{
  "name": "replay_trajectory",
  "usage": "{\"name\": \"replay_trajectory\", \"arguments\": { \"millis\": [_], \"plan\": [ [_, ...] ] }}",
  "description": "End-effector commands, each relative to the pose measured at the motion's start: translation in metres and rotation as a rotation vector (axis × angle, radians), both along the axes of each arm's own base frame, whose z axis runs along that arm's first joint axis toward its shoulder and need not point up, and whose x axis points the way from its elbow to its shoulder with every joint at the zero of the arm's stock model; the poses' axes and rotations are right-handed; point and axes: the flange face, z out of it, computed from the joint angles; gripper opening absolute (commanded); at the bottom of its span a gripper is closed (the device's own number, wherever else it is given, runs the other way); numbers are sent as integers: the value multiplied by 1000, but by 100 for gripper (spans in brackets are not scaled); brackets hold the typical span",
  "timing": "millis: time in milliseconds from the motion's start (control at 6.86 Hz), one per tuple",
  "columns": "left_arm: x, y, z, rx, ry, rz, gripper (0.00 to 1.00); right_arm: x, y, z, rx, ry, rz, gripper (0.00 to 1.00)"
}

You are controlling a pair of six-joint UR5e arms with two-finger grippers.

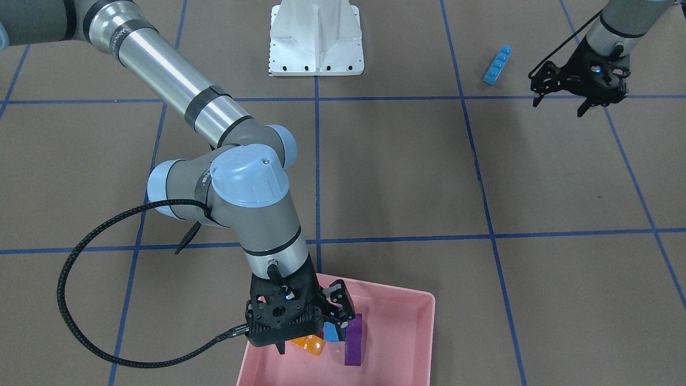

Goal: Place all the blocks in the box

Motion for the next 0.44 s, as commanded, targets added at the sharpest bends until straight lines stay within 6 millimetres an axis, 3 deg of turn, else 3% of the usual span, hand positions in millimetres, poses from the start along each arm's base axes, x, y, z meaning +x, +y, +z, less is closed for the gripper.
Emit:
{"name": "replay_trajectory", "arguments": {
  "millis": [0,291],
  "plan": [
    [42,56,26,-46,-48,171,100,47,-5,-7,-54,-10,-30,99],
    [59,99,40,-76,-80,287,100,80,-3,4,-91,-21,-58,99]
  ]
}}
